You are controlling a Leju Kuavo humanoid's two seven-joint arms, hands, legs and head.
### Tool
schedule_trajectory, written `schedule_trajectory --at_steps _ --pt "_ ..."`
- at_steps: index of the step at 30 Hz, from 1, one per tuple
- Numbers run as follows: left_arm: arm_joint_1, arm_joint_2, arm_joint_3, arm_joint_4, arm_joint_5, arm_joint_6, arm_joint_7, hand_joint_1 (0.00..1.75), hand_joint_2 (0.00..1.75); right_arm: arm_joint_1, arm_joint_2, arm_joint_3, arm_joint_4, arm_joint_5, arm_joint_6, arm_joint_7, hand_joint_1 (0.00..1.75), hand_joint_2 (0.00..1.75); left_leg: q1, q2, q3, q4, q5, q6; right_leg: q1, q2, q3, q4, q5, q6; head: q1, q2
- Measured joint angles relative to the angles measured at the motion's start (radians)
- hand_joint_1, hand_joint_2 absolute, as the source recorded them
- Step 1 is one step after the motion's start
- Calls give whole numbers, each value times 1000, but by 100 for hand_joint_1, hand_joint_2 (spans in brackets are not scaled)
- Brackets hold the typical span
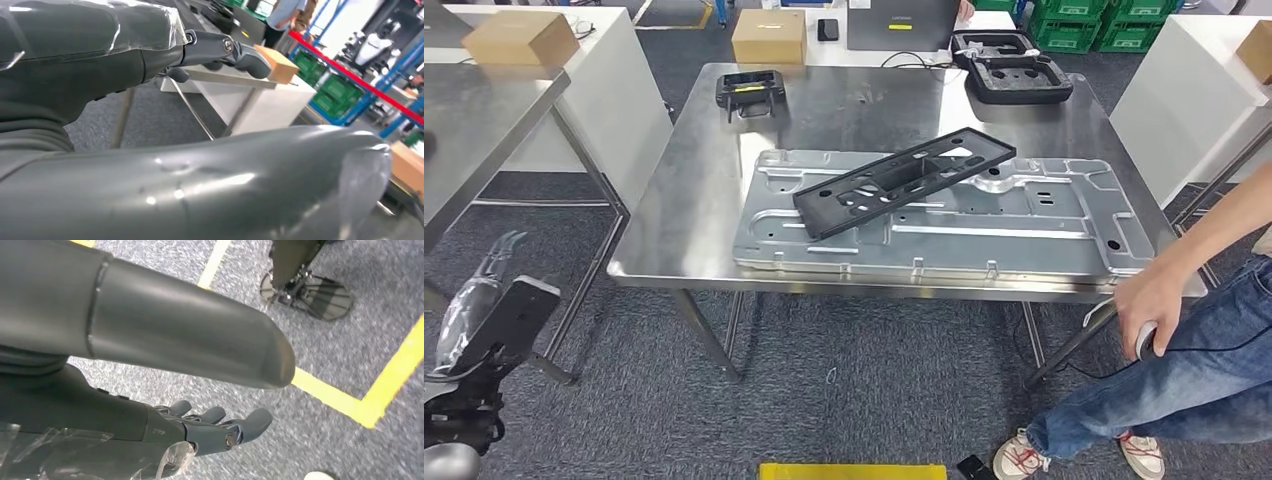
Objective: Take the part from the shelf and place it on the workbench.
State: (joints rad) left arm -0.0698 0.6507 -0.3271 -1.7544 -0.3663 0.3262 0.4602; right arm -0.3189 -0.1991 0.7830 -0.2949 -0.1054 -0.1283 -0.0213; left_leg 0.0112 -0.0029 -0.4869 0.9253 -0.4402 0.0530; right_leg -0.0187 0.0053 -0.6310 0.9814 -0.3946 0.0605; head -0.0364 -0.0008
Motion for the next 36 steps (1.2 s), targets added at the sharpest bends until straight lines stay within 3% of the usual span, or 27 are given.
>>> schedule_trajectory --at_steps 2,3,4,5,6,8,10,12,14,15,18,19,20,21,22,23,25,26,28,29,30,32,33,34,35,36 --pt "17 0 18 0 4 1 -13 0 0 2 -4 -1 -1 5 5 3 0 0 -3 1 -26 0 22 13 -1 -1 -42 129 -108 3 1 0" --pt "24 -1 23 1 9 -2 -19 0 0 2 -6 -2 -1 9 9 6 0 0 -5 1 -39 1 32 16 0 -1 -60 201 -148 4 1 0" --pt "28 -2 27 1 15 -7 -25 0 0 1 -9 -2 -1 14 14 9 0 0 -8 0 -52 1 43 17 1 -1 -68 255 -164 4 1 0" --pt "30 -3 28 3 21 -11 -29 0 0 0 -13 -2 -1 18 18 12 0 0 -12 0 -65 2 54 18 3 -1 -59 276 -157 2 2 0" --pt "31 -5 31 4 26 -13 -32 0 0 -2 -16 -3 -2 20 20 14 0 0 -15 0 -77 2 64 19 4 -1 -31 259 -132 -2 2 0" --pt "34 -7 37 7 30 -14 -35 0 0 -9 -25 -6 -5 23 20 16 0 0 -20 0 -98 3 83 17 12 -1 74 125 -87 -18 2 0" --pt "35 -9 42 8 31 -12 -41 0 0 -14 -35 -10 -10 23 20 18 0 0 -23 3 -109 4 100 10 21 -2 169 -21 -87 -30 2 0" --pt "38 -11 46 8 31 -5 -48 0 0 -17 -43 -15 -14 22 19 18 0 0 -23 6 -112 2 115 -1 27 -3 192 -71 -91 -36 2 0" --pt "46 -14 52 9 38 6 -57 0 0 -15 -48 -21 -19 19 18 14 0 0 -19 7 -121 11 109 -13 23 -5 180 -74 -73 -47 3 0" --pt "52 -15 56 10 46 11 -65 0 0 -14 -51 -23 -22 18 17 12 0 0 -17 6 -134 37 80 -20 20 -8 171 -76 -62 -53 3 0" --pt "70 -20 65 18 71 22 -95 0 0 -7 -58 -27 -26 17 19 7 0 0 -5 5 -197 226 -64 -40 17 -14 132 -76 -28 -60 1 0" --pt "75 -23 66 22 77 25 -103 0 0 -3 -60 -29 -26 15 20 7 0 0 0 5 -209 288 -88 -46 16 -15 116 -75 -17 -58 1 0" --pt "80 -27 66 27 81 28 -111 0 0 1 -60 -31 -26 14 20 6 0 0 5 5 -207 322 -87 -51 16 -15 100 -75 -5 -56 1 0" --pt "85 -30 66 31 85 31 -117 0 0 6 -61 -33 -26 12 20 6 0 0 9 5 -186 319 -67 -55 14 -15 85 -74 5 -53 1 0" --pt "88 -33 67 35 87 35 -122 0 0 10 -61 -36 -26 11 20 6 0 0 13 5 -147 277 -38 -59 13 -15 71 -72 15 -48 1 0" --pt "89 -36 67 39 87 39 -127 0 0 13 -63 -39 -26 10 20 5 0 0 16 5 -93 205 -17 -62 12 -14 59 -69 24 -43 1 0" --pt "92 -43 68 44 88 48 -136 0 0 18 -67 -43 -26 7 20 1 0 0 15 3 7 54 -17 -57 12 -12 41 -63 39 -30 1 0" --pt "93 -45 68 47 88 52 -139 0 0 21 -70 -45 -26 4 20 -2 0 0 12 1 32 11 -26 -50 13 -12 37 -61 47 -23 1 0" --pt "98 -51 69 52 88 60 -142 0 0 26 -74 -51 -27 1 19 -12 0 0 6 -1 29 -4 -25 -31 11 -11 31 -62 61 -10 2 0" --pt "99 -52 69 55 88 62 -143 0 0 28 -76 -54 -27 2 18 -18 0 0 5 -1 21 -4 -17 -21 9 -10 24 -56 56 -5 2 0" --pt "99 -54 69 57 94 63 -146 0 0 30 -78 -57 -27 3 18 -23 0 0 5 0 12 -4 -8 -10 7 -10 13 -36 32 0 2 0" --pt "100 -58 69 60 122 62 -161 0 0 31 -79 -59 -28 7 17 -29 0 0 5 2 -11 -4 13 5 4 -9 -29 72 -65 5 2 0" --pt "100 -60 69 61 141 60 -171 0 0 31 -79 -60 -29 10 17 -30 0 0 3 2 -23 -4 23 9 5 -8 -52 149 -116 7 2 0" --pt "100 -64 69 63 157 59 -180 0 0 31 -79 -62 -30 11 16 -30 0 0 0 2 -36 -3 34 10 5 -8 -69 220 -149 8 2 0" --pt "100 -68 69 65 168 58 -187 0 0 30 -80 -64 -31 13 16 -30 0 0 -2 2 -49 -3 44 11 5 -7 -73 267 -160 7 2 0" --pt "100 -71 69 67 174 58 -190 0 0 30 -80 -66 -32 13 16 -30 0 0 -4 2 -60 -2 54 11 5 -7 -58 275 -147 6 2 0"
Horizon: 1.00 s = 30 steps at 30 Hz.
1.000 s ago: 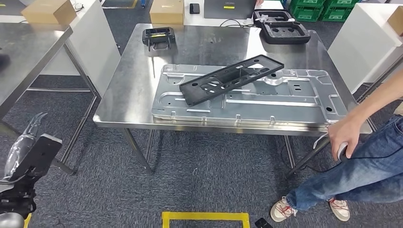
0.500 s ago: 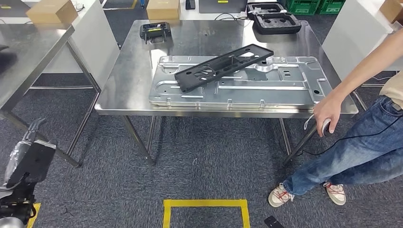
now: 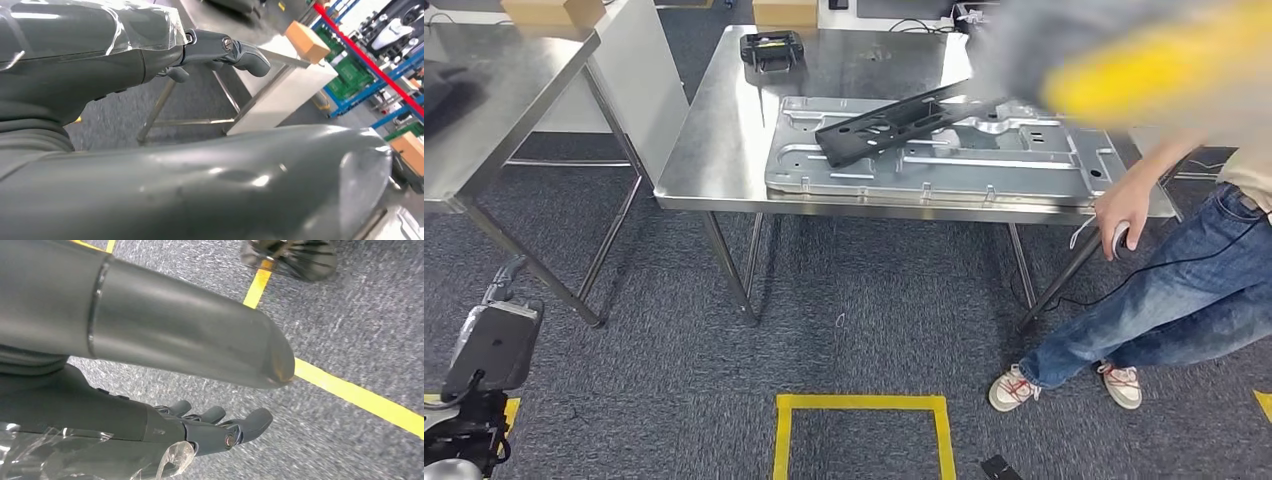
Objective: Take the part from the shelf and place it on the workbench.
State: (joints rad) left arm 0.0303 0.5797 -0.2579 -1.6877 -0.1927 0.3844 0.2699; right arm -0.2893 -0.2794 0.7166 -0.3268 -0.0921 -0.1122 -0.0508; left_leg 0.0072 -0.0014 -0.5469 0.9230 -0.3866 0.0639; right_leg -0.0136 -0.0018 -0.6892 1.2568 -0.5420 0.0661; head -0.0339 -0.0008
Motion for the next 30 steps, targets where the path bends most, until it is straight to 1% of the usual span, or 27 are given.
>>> schedule_trajectory --at_steps 1,2,3,4,5,6,8,9,10,11,12,13,14,15,16,17,18,19,20,21,23,24,25,26,28,29,30 --pt "0 -3 0 2 3 0 -2 0 0 -1 -1 -2 -1 1 0 0 0 0 -2 0 -11 1 9 -1 0 0 35 -31 27 -3 0 0" --pt "0 -6 0 4 5 0 -3 0 0 -1 -1 -3 -2 3 0 1 0 0 -3 -1 -19 1 17 -2 0 1 81 -87 54 -7 0 0" --pt "0 -8 0 5 7 1 -5 0 0 -2 -3 -4 -4 4 -1 1 0 0 -4 -1 -28 2 25 -6 2 1 142 -173 67 -13 0 0" --pt "-1 -10 0 5 11 3 -9 0 0 -3 -5 -6 -5 5 -1 1 0 0 -6 0 -33 2 33 -10 5 2 195 -253 70 -17 0 0" --pt "-2 -11 1 6 16 6 -14 0 0 -4 -6 -9 -7 2 -2 -1 0 0 -7 0 -37 2 41 -15 7 3 229 -308 66 -21 -1 0" --pt "-3 -13 1 6 23 11 -19 0 0 -5 -7 -13 -8 -5 -1 -6 0 0 -7 1 -40 1 49 -22 11 3 250 -347 60 -25 -1 0" --pt "-4 -16 3 6 35 18 -27 0 0 -4 -6 -23 -11 -27 2 -22 0 0 -6 2 -44 1 58 -33 11 1 242 -353 70 -35 -1 0" --pt "-3 -16 4 6 43 21 -31 0 0 -4 -5 -29 -12 -36 3 -34 0 0 -4 2 -52 14 43 -39 9 -1 236 -354 78 -43 -1 0" --pt "-1 -17 6 7 51 22 -35 0 0 -3 -4 -35 -13 -42 4 -45 0 0 -3 1 -66 46 11 -45 7 -4 227 -356 87 -50 -2 0" --pt "3 -17 8 8 58 23 -39 0 0 -2 -3 -40 -15 -44 4 -55 0 0 0 1 -86 101 -37 -50 6 -6 217 -356 97 -56 -2 0" --pt "6 -17 12 9 66 23 -42 0 0 -1 -3 -44 -16 -44 4 -64 0 0 1 1 -110 174 -90 -55 6 -7 205 -356 106 -59 -3 0" --pt "10 -18 15 10 72 23 -46 0 0 -1 -2 -47 -17 -43 4 -69 0 0 2 1 -130 248 -130 -58 7 -8 192 -355 116 -61 -3 0" --pt "12 -18 17 12 76 23 -50 0 0 0 0 -50 -18 -43 4 -71 0 0 3 1 -141 304 -149 -61 7 -8 178 -355 126 -61 -4 0" --pt "14 -19 19 13 78 23 -54 0 0 1 1 -52 -18 -42 4 -72 0 0 3 1 -135 326 -145 -62 8 -8 163 -354 136 -60 -4 0" --pt "14 -20 21 14 79 22 -57 0 0 1 2 -55 -18 -42 4 -72 0 0 3 1 -109 308 -122 -62 8 -8 149 -352 146 -59 -4 0" --pt "14 -20 21 15 80 20 -60 0 0 1 2 -57 -18 -42 4 -72 0 0 4 1 -64 250 -92 -60 8 -7 137 -351 154 -56 -4 0" --pt "14 -21 22 15 80 20 -63 0 0 2 3 -60 -18 -42 3 -72 0 0 3 1 -9 169 -72 -57 8 -7 127 -349 162 -53 -4 0" --pt "13 -21 24 16 81 19 -66 0 0 3 3 -62 -19 -42 2 -72 0 0 2 1 44 85 -64 -52 9 -7 119 -348 169 -48 -3 0" --pt "13 -21 25 16 81 19 -69 0 0 4 3 -64 -19 -42 1 -72 0 0 -1 0 81 21 -66 -46 11 -7 113 -348 177 -43 -3 0" --pt "13 -22 26 16 80 20 -72 0 0 6 3 -67 -19 -42 0 -73 0 0 -4 0 100 -16 -72 -40 11 -7 108 -348 185 -38 -3 0" --pt "16 -23 28 18 77 22 -77 0 0 12 3 -74 -19 -42 0 -73 0 0 -6 0 95 -30 -66 -27 11 -6 101 -348 197 -27 -3 0" --pt "18 -24 28 19 75 23 -79 0 0 14 2 -76 -19 -42 0 -72 0 0 -4 0 89 -30 -59 -19 10 -5 93 -339 187 -22 -3 0" --pt "20 -25 28 21 74 24 -80 0 0 17 2 -77 -18 -41 0 -71 0 0 -2 2 81 -31 -50 -10 9 -4 81 -314 160 -18 -3 0" --pt "21 -27 28 23 74 24 -83 0 0 20 2 -77 -18 -41 0 -69 0 0 0 3 73 -32 -41 -3 8 -3 61 -264 117 -14 -2 0" --pt "25 -30 28 29 73 26 -86 0 0 25 3 -78 -18 -39 0 -66 0 0 -2 3 53 -31 -24 3 6 -2 13 -114 21 -8 -1 0" --pt "28 -32 28 33 73 26 -88 0 0 27 4 -78 -18 -38 0 -64 0 0 -3 3 41 -31 -15 4 5 -2 -2 -49 -5 -6 -1 0" --pt "29 -34 28 37 73 27 -89 0 0 29 4 -78 -18 -37 0 -63 0 0 -3 3 29 -30 -5 3 5 -2 -2 -16 -8 -5 -1 0"
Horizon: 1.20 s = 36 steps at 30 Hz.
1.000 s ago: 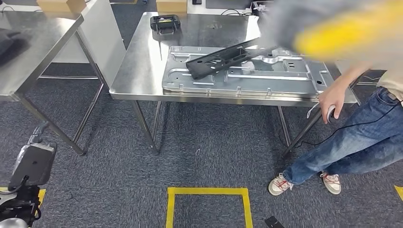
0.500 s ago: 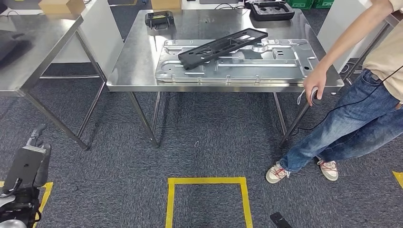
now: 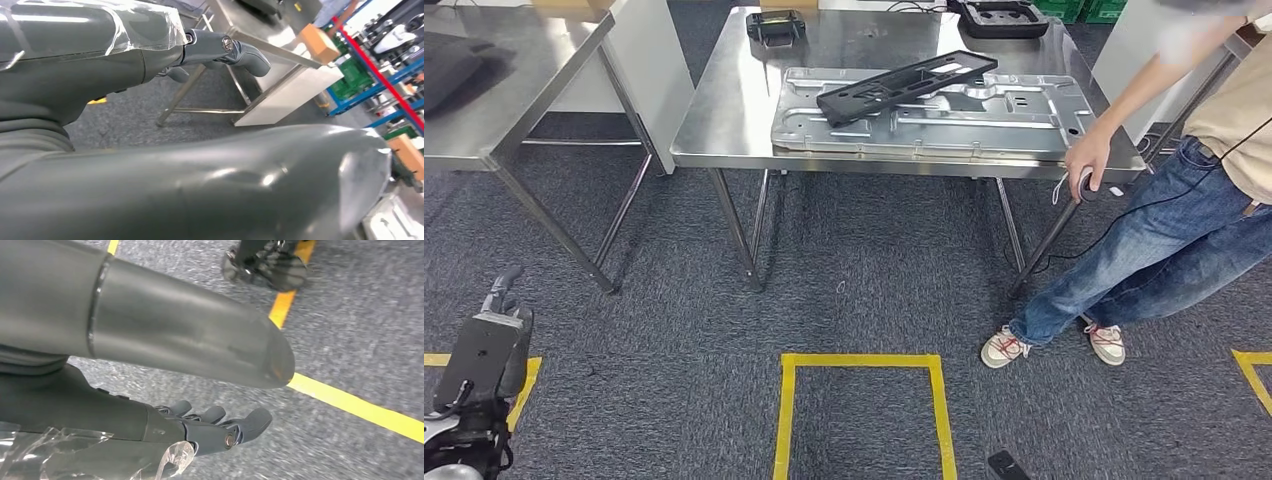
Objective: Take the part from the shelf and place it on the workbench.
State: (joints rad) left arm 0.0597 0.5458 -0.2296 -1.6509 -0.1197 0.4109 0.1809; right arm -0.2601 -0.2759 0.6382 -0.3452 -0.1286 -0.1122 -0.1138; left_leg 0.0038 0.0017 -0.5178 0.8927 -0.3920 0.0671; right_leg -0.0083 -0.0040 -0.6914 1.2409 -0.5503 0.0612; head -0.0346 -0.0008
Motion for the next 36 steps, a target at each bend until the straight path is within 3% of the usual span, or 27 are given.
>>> schedule_trajectory --at_steps 1,3,5,6,8,10,11,13,14,15,16,17,19,21,22,24,25,26,29,30,31,32,34,36 --pt "1 -2 0 4 0 1 -1 0 0 1 0 0 0 1 0 1 0 0 0 0 -12 2 9 -1 0 0 19 -7 18 0 0 0" --pt "1 -6 0 13 -3 1 -1 0 0 1 0 -2 0 2 0 3 0 0 1 -1 -34 8 23 -7 -1 1 115 -133 71 -3 0 0" --pt "0 -10 0 23 -9 3 -4 0 0 1 0 -6 0 4 0 4 0 0 -2 0 -50 17 34 -17 2 4 214 -285 85 -11 0 0" --pt "-1 -12 -1 28 -13 4 -6 0 0 1 0 -7 0 5 1 5 0 0 -3 1 -55 19 39 -23 4 6 237 -327 79 -15 0 0" --pt "-2 -17 -2 39 -17 6 -11 0 0 2 1 -9 0 13 1 10 0 0 -3 3 -60 20 52 -35 6 7 235 -339 81 -27 -1 0" --pt "-4 -22 -2 50 -19 7 -14 0 0 2 3 -9 0 23 1 18 0 0 0 2 -74 45 27 -46 3 4 222 -339 96 -44 -2 0" --pt "-6 -23 -3 55 -19 7 -14 0 0 2 4 -9 0 25 1 21 0 0 1 2 -90 87 -13 -51 2 1 212 -340 106 -52 -2 0" --pt "-13 -27 -4 66 -21 7 -15 0 0 2 4 -10 0 25 0 23 0 0 5 1 -135 227 -118 -60 4 -3 186 -339 127 -62 -3 0" --pt "-16 -29 -4 72 -22 7 -15 0 0 3 4 -11 0 25 1 23 0 0 5 1 -152 298 -153 -63 5 -4 171 -338 138 -63 -3 0" --pt "-19 -32 -6 77 -24 7 -15 0 0 3 5 -12 0 25 1 24 0 0 6 2 -156 343 -164 -64 6 -4 156 -338 149 -64 -4 0" --pt "-22 -35 -7 81 -27 7 -14 0 0 4 5 -12 0 24 1 24 0 0 6 2 -143 355 -153 -64 7 -3 140 -337 160 -63 -4 0" --pt "-26 -37 -8 84 -31 6 -13 0 0 4 5 -13 0 23 1 25 0 0 6 1 -112 327 -125 -61 8 -3 125 -335 171 -62 -4 0" --pt "-38 -41 -10 88 -40 8 -10 0 0 5 4 -13 0 18 2 26 0 0 4 1 -2 179 -82 -52 11 -1 101 -333 191 -56 -4 0" --pt "-48 -44 -12 89 -47 15 -4 0 0 9 3 -14 0 14 2 27 0 0 -2 1 93 30 -86 -40 14 0 87 -332 211 -48 -3 0" --pt "-50 -45 -13 89 -50 20 -2 0 0 11 1 -15 0 12 2 27 0 0 -6 1 112 -5 -92 -35 14 0 83 -332 221 -42 -3 0" --pt "-50 -48 -15 90 -50 30 -1 0 0 18 -5 -17 0 12 1 27 0 0 -7 2 100 -14 -81 -24 11 0 77 -333 233 -30 -3 0" --pt "-49 -49 -17 90 -50 33 -2 0 0 22 -8 -18 0 12 1 27 0 0 -5 4 90 -14 -71 -16 9 2 70 -320 217 -25 -3 0" --pt "-49 -51 -17 91 -49 36 -2 0 0 26 -10 -19 1 12 0 27 0 0 -3 5 78 -14 -59 -8 8 3 57 -288 180 -19 -2 0" --pt "-47 -55 -19 93 -48 41 -2 0 0 33 -12 -21 1 12 0 27 0 0 -3 5 36 -13 -24 1 5 3 1 -86 24 -8 -1 0" --pt "-46 -57 -20 94 -48 42 -3 0 0 34 -12 -22 1 12 0 27 0 0 -4 6 22 -11 -12 0 4 3 -7 -27 7 -6 -1 0" --pt "-45 -58 -20 95 -48 43 -3 0 0 35 -13 -22 1 12 0 27 0 0 -4 6 6 -8 -1 -1 4 3 0 3 15 -4 -1 0" --pt "-43 -60 -21 96 -48 44 -3 0 0 35 -14 -22 1 12 0 28 0 0 -3 6 -9 -3 9 -3 4 3 25 -4 41 -4 0 0" --pt "-41 -62 -23 98 -46 47 -4 0 0 35 -16 -23 1 12 0 30 0 0 -3 6 -37 9 25 -9 2 4 130 -127 87 -7 0 0" --pt "-41 -62 -23 99 -41 55 -10 0 0 34 -21 -24 1 12 -2 34 0 0 -6 6 -55 22 37 -18 4 7 233 -280 76 -16 0 0"
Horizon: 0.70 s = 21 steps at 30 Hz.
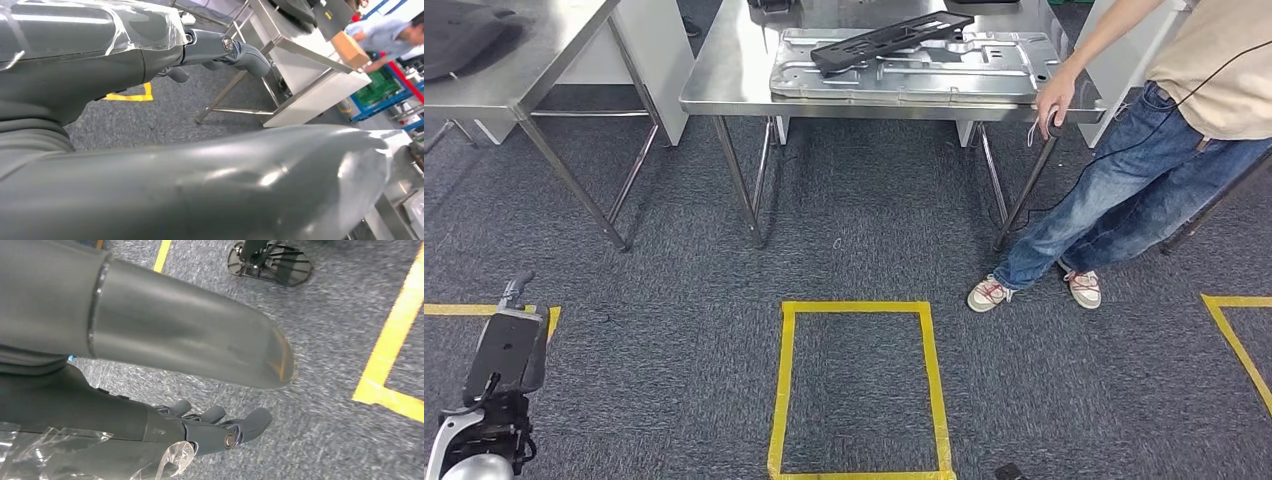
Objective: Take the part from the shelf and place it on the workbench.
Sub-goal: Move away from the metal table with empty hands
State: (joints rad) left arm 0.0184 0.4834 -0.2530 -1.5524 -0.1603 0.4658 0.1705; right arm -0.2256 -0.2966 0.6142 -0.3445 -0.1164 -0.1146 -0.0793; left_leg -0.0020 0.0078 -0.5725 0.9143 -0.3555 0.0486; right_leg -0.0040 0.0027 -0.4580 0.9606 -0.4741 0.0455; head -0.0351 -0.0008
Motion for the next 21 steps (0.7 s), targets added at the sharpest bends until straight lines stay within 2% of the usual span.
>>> schedule_trajectory --at_steps 1,2,3,4,5,6,8,9,10,11,12,14,15,16,17,19,20,21 --pt "0 0 0 0 5 5 -7 0 0 0 -2 -1 0 0 -1 2 0 0 -1 1 -5 3 6 -5 2 1 25 -42 -13 -5 0 0" --pt "0 0 0 0 11 10 -17 0 0 0 -4 -3 0 0 -3 3 0 0 -2 1 -7 5 12 -11 4 2 29 -57 -17 -12 -1 0" --pt "0 0 0 0 18 13 -28 0 0 1 -4 -4 0 0 -4 5 0 0 -1 2 -10 6 16 -17 2 1 23 -56 -13 -20 -1 0" --pt "1 -1 0 0 25 14 -37 0 0 1 -5 -5 0 -1 -5 5 0 0 1 1 -16 15 7 -22 1 0 18 -57 -7 -28 -2 0" --pt "3 -2 0 0 31 15 -45 0 0 2 -6 -6 0 -2 -7 6 0 0 3 0 -28 42 -21 -28 0 -2 11 -58 1 -36 -2 0" --pt "4 -2 0 0 37 17 -51 0 0 3 -7 -7 0 -3 -8 6 0 0 6 0 -45 88 -63 -33 -1 -3 2 -58 10 -42 -2 0" --pt "6 -6 -2 0 47 20 -60 0 0 6 -9 -11 0 -6 -12 5 0 0 9 -1 -89 226 -158 -41 0 -2 -20 -57 28 -47 -3 0" --pt "8 -8 -3 1 56 22 -65 0 0 8 -9 -13 0 -7 -13 4 0 0 10 -1 -104 287 -181 -44 1 0 -33 -57 37 -47 -3 0" --pt "10 -10 -4 2 69 23 -72 0 0 10 -9 -15 0 -9 -13 2 0 0 10 -1 -107 321 -181 -45 2 4 -45 -56 46 -47 -3 0" --pt "12 -13 -4 4 84 23 -80 0 0 13 -9 -17 0 -12 -14 -1 0 0 10 -1 -92 321 -163 -44 2 9 -56 -55 54 -45 -3 0" --pt "14 -16 -4 6 100 23 -89 0 0 15 -9 -19 0 -16 -14 -3 0 0 10 -3 -60 284 -135 -41 3 14 -66 -55 62 -44 -3 0" --pt "15 -20 -4 9 120 23 -103 0 0 18 -8 -25 0 -26 -13 -6 0 0 9 -22 39 143 -94 -32 5 27 -82 -52 74 -38 -3 0" --pt "15 -21 -4 11 125 24 -107 0 0 19 -7 -28 0 -29 -12 -7 0 0 8 -34 82 76 -90 -27 6 32 -89 -50 79 -33 -3 0" --pt "15 -23 -5 13 129 24 -110 0 0 20 -6 -31 0 -34 -10 -8 0 0 7 -43 110 28 -95 -22 8 38 -96 -47 85 -29 -3 0" --pt "16 -25 -5 15 131 24 -113 0 0 22 -6 -34 0 -38 -7 -10 0 0 6 -46 122 4 -100 -18 10 45 -104 -44 91 -24 -3 0" --pt "18 -30 -8 18 133 25 -115 0 0 27 -9 -40 0 -47 2 -15 0 0 9 -35 116 -7 -102 -11 12 53 -118 -37 99 -15 -3 0" --pt "20 -33 -9 20 133 25 -115 0 0 31 -10 -43 0 -50 5 -17 0 0 11 -28 112 -7 -99 -6 11 47 -126 -24 91 -11 -2 0" --pt "21 -35 -10 21 132 25 -116 0 0 35 -10 -45 0 -53 8 -20 0 0 13 -21 109 -8 -95 0 10 36 -144 16 65 -5 -2 0"
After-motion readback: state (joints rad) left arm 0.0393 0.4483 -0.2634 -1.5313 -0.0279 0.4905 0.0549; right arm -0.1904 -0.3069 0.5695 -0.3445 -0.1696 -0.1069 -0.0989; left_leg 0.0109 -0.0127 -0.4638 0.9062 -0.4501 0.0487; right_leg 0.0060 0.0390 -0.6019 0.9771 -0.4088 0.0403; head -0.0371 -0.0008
